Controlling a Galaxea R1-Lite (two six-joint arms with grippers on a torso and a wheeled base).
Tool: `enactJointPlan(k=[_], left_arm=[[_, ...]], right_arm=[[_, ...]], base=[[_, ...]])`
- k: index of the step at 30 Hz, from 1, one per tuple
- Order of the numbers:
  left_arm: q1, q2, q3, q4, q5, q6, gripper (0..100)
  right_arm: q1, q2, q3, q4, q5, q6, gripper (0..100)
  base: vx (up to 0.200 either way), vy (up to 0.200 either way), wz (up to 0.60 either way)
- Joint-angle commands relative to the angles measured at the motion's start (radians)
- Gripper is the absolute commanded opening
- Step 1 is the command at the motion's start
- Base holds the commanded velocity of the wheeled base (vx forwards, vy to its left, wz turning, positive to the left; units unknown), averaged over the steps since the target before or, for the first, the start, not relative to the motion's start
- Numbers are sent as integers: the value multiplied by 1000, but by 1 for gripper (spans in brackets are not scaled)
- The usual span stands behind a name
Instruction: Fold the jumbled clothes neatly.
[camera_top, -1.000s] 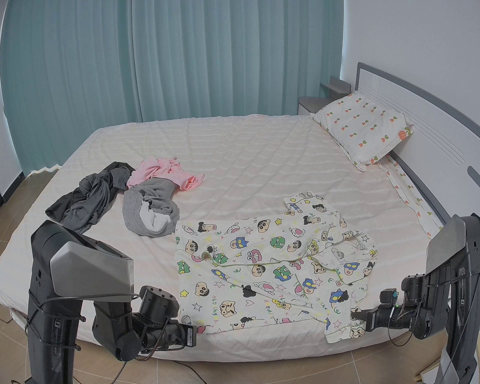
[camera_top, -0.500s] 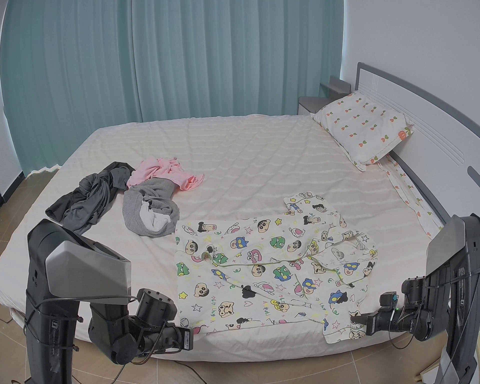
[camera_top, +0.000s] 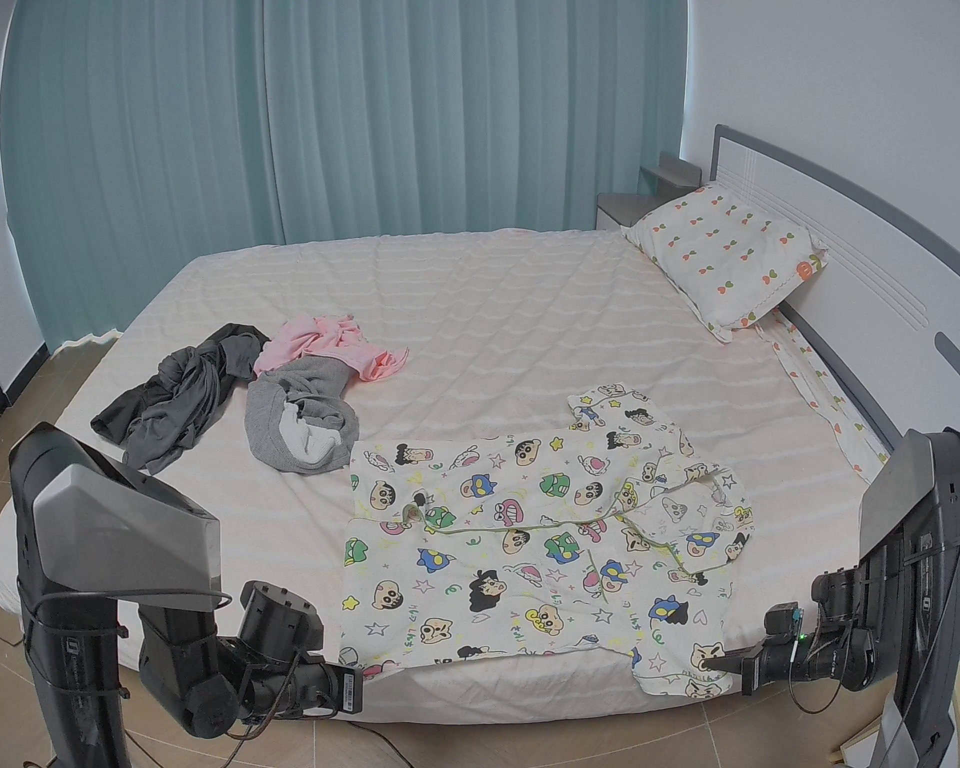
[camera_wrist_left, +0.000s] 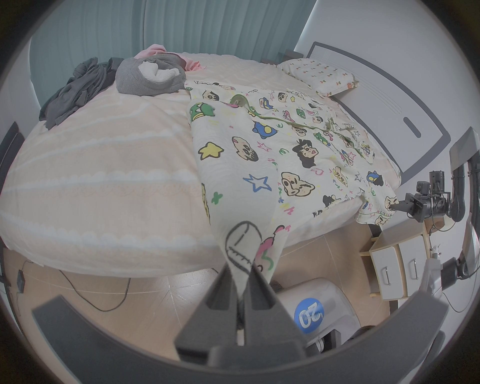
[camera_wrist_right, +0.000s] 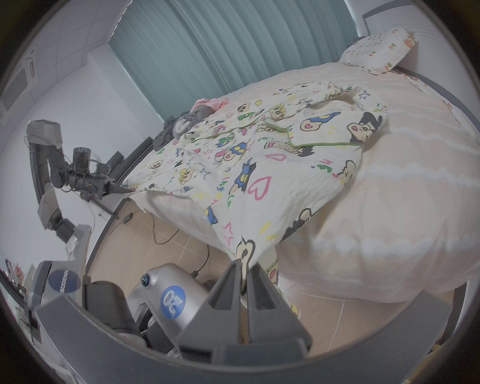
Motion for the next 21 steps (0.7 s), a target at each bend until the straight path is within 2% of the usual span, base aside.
enactJointPlan(k=[1,9,19,20,21], left_arm=[[-2,-28,36,0,-8,1,0],[-1,-22,62,0,-46,4,0],[1,-17,48,-9,-45,6,0],[1,-17,48,-18,-45,6,0],[1,-15,48,-26,-45,6,0]], right_arm=[[-1,3,34,-8,27,-14,0],[-2,26,64,-8,48,-80,0],[2,29,-52,-8,1,-30,0],[4,30,-52,-8,1,-30,100],[5,30,-54,-8,1,-29,100]], base=[[0,0,0],[0,0,0],[0,0,0],[0,0,0],[0,0,0]])
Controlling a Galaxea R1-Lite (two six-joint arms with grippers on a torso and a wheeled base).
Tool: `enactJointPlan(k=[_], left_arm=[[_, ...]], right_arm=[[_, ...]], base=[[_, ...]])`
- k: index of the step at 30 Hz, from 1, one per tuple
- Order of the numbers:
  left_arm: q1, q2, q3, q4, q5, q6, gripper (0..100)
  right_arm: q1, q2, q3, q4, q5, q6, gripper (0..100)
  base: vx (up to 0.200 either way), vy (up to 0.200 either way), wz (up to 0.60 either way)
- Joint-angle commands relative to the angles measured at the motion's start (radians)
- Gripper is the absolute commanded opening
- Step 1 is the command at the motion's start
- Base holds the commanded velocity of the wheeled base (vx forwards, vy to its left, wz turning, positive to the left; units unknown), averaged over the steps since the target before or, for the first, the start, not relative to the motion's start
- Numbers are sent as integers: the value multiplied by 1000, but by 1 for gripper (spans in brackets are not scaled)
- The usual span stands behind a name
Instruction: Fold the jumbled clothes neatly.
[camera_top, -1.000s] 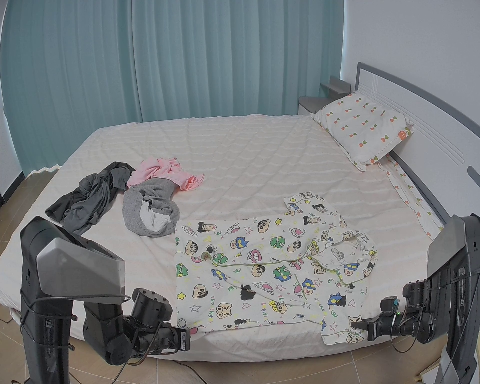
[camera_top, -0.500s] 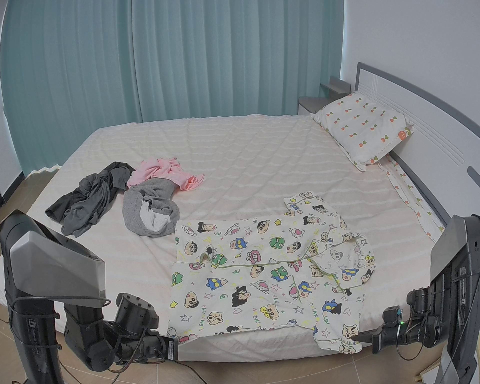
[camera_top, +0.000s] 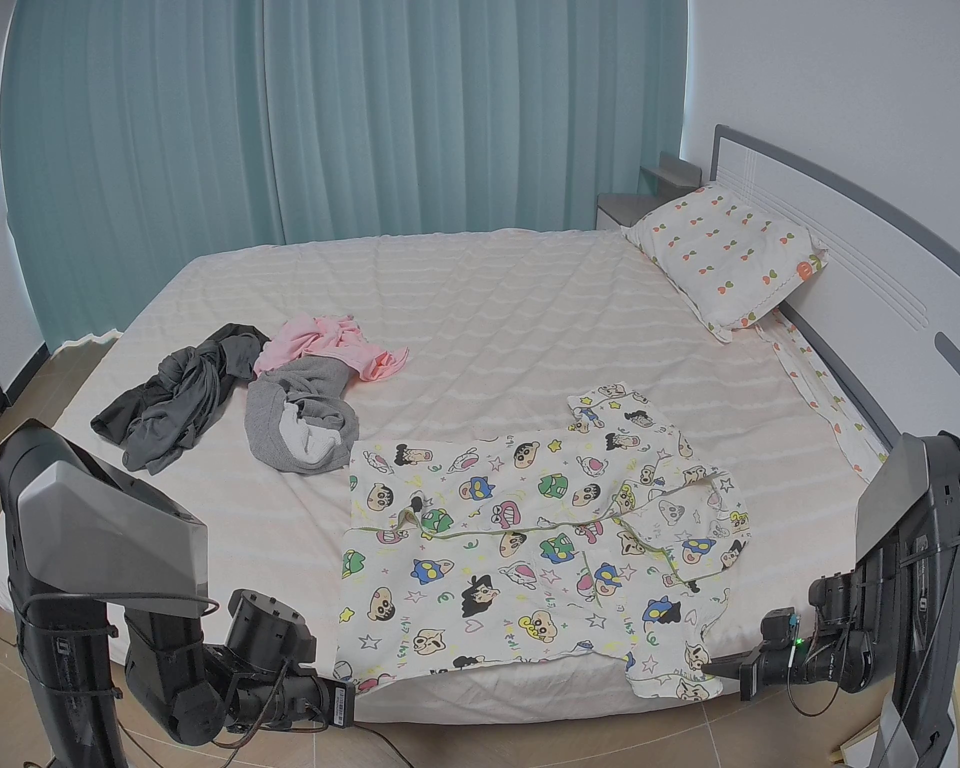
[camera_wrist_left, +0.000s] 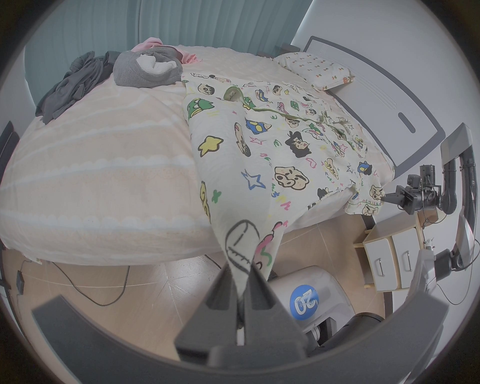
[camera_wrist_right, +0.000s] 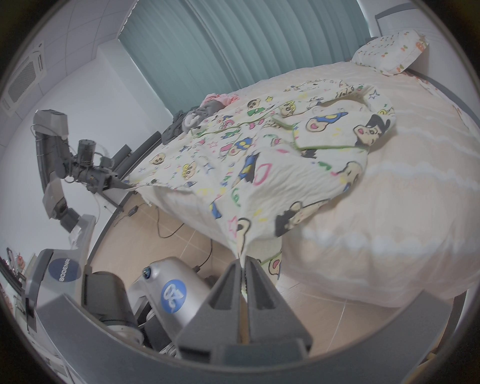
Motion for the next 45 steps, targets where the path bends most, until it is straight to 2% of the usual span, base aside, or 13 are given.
enactJointPlan(k=[1,8,13,16,18,21,24,25,32,36,41,45], left_arm=[[-1,6,0,-26,1,-1,0],[-1,40,6,-82,5,-1,0],[-1,40,14,-121,2,-6,0],[3,29,22,-127,-5,-10,0],[8,24,28,-127,-5,-12,0],[8,26,40,-127,-5,-12,0],[9,31,42,-128,-5,-10,0],[12,32,42,-127,-5,-10,0],[18,26,43,-128,-5,-9,0],[18,34,63,-127,-4,-6,0],[23,34,72,-127,-2,-1,0],[23,34,72,-127,-2,10,0]], right_arm=[[4,5,-27,-9,-2,5,100],[11,1,-71,4,-5,29,100],[49,-11,-113,40,-28,38,100],[76,-48,-196,151,-105,46,100],[100,-68,-243,235,-129,63,100],[126,-105,-297,370,-154,88,100],[133,-111,-320,406,-161,94,100],[133,-111,-321,407,-161,95,0],[121,-105,-318,375,-151,98,0],[80,-105,-280,352,-138,95,0],[27,-123,-243,349,-22,91,0],[21,-166,-191,350,3,86,0]], base=[[0,0,0],[0,0,0],[0,0,0],[0,0,0],[0,0,0],[0,0,0],[0,0,0],[0,0,0],[0,0,0],[0,0,0],[0,0,0],[0,0,0]])
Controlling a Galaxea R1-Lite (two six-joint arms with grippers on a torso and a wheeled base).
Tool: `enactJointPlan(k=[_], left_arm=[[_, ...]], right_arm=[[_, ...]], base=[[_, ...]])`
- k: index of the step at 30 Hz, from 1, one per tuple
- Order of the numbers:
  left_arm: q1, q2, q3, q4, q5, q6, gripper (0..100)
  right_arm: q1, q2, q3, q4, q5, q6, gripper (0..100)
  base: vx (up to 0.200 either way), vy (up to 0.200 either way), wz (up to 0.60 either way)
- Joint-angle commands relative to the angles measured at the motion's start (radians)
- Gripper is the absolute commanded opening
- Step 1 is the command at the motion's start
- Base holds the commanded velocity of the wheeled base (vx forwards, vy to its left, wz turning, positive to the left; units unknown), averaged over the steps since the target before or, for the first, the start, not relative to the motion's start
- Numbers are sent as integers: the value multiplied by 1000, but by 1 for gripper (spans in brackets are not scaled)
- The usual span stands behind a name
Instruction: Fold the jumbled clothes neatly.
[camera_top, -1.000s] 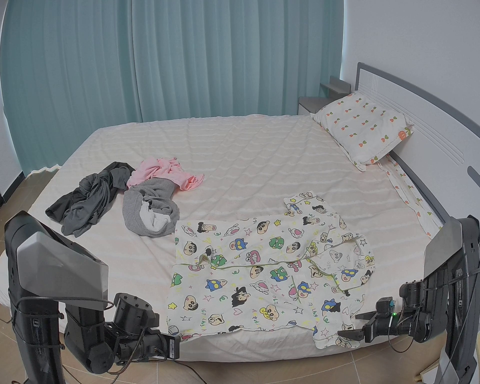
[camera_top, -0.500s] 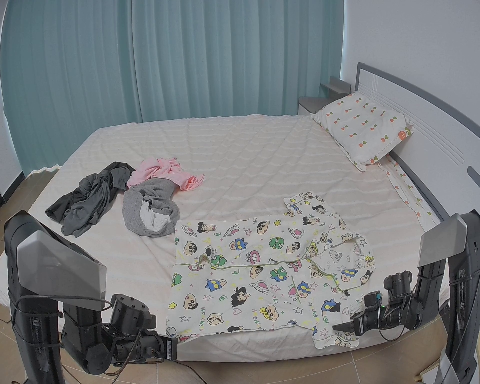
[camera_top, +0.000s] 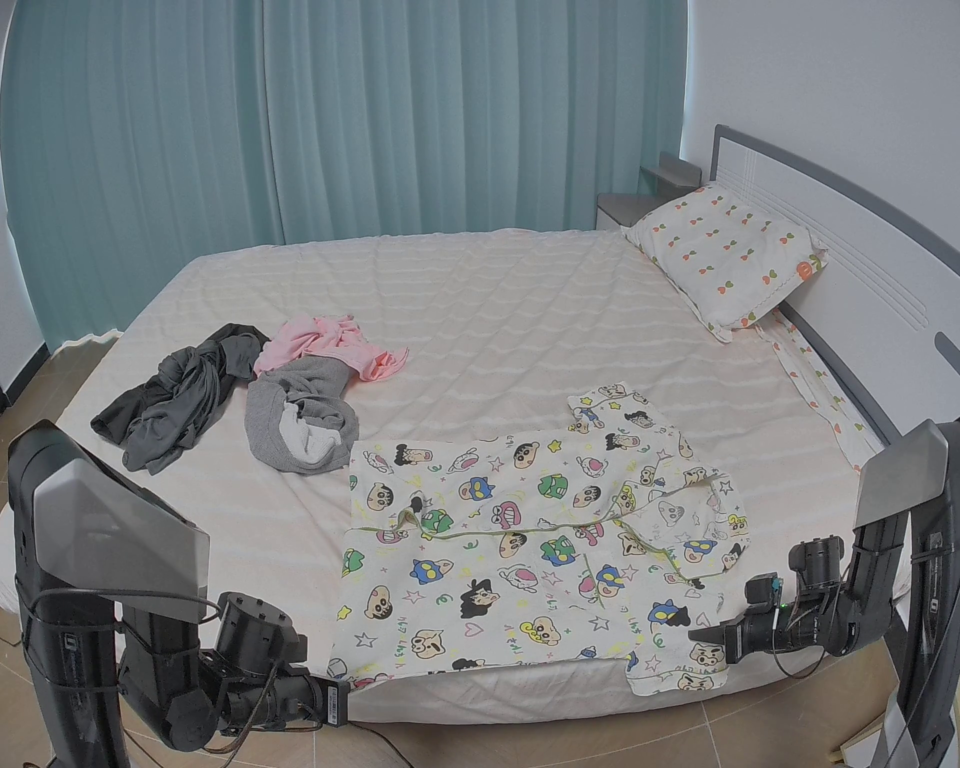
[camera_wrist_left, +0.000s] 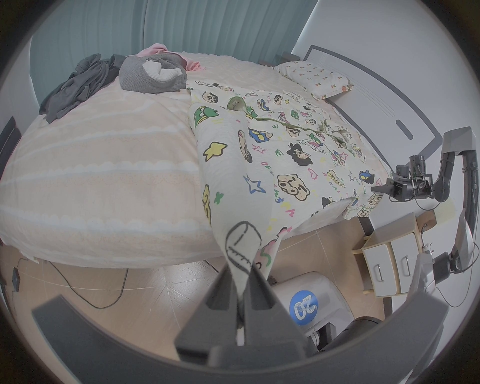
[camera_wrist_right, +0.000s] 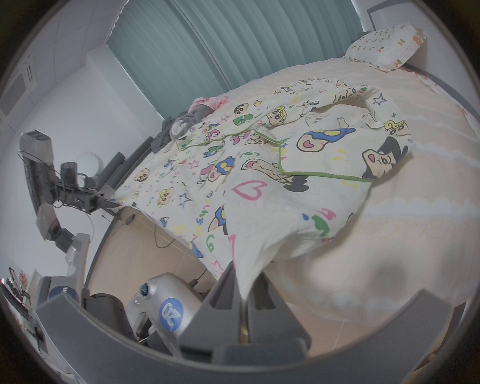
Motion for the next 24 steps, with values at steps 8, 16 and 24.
enactJointPlan(k=[8,16,24], left_arm=[[4,3,24,-1,-1,15,0],[5,-4,41,-1,-1,29,0],[5,-15,27,-16,10,20,0]], right_arm=[[-5,-46,164,-2,37,-68,0],[-12,-17,246,-137,81,-70,0],[-14,82,312,-360,88,-65,0]], base=[[0,0,0],[0,0,0],[0,0,0]])
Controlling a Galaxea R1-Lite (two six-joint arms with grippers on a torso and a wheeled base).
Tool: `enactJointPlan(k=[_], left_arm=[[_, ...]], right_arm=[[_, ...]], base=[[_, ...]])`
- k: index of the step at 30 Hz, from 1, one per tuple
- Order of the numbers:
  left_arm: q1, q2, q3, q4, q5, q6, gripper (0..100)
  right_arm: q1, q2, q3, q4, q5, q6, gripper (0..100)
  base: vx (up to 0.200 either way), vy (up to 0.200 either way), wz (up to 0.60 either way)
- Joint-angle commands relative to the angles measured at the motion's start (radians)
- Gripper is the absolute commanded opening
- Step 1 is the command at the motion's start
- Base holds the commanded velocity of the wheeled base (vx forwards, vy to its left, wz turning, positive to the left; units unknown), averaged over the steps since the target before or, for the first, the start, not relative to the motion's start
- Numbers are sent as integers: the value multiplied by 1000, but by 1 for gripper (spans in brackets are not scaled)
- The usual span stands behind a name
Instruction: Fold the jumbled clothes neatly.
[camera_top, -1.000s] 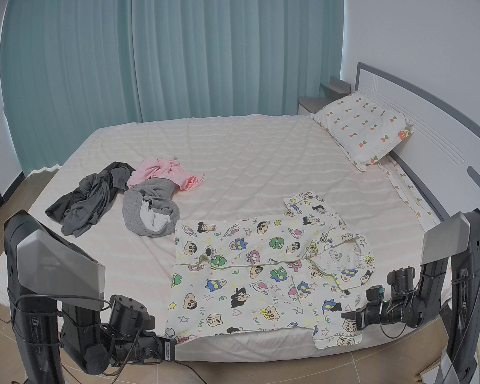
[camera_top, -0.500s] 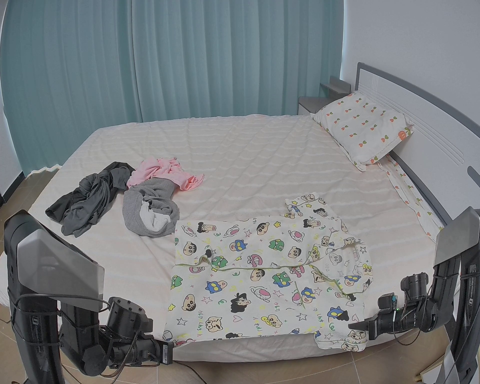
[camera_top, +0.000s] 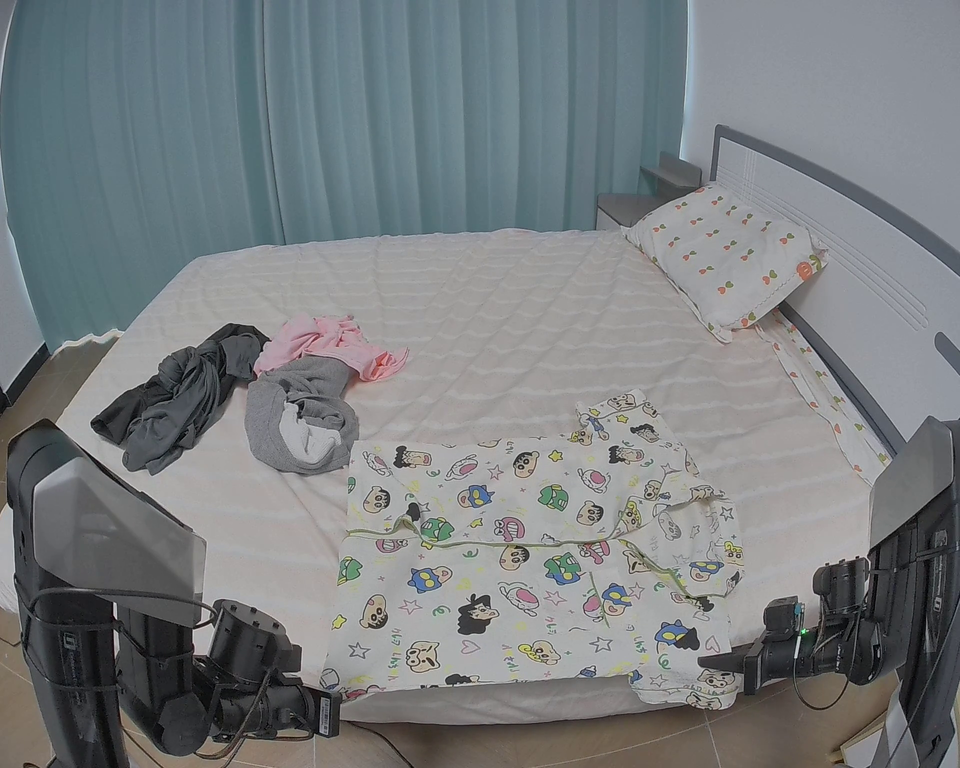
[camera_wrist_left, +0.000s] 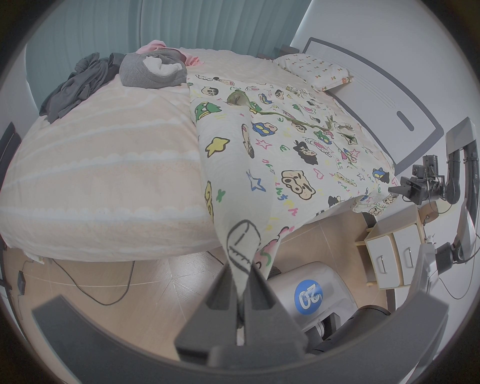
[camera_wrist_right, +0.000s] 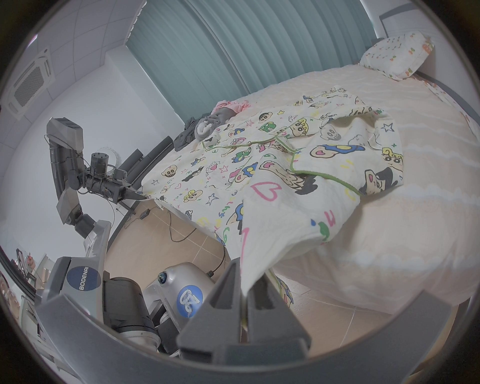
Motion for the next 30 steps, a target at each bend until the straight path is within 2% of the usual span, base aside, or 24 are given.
enactJointPlan(k=[1,6,9,12,23,30], left_arm=[[0,-19,-21,-21,10,-17,0],[-1,-46,-64,-25,25,-65,0],[0,-57,-133,-20,81,-132,0],[0,-53,-178,-15,110,-138,0],[46,-71,-316,55,121,-143,0],[74,-94,-409,147,133,-203,0]], right_arm=[[-5,66,43,-69,20,3,0],[-14,20,42,-65,72,9,0],[-28,-58,28,-65,94,72,0],[-33,-115,0,-65,121,147,0],[-42,-133,-104,-63,103,282,0],[-57,-128,-187,-63,103,340,0]], base=[[0,0,0],[0,0,0],[0,0,0],[0,0,0],[0,0,0],[0,0,0]])
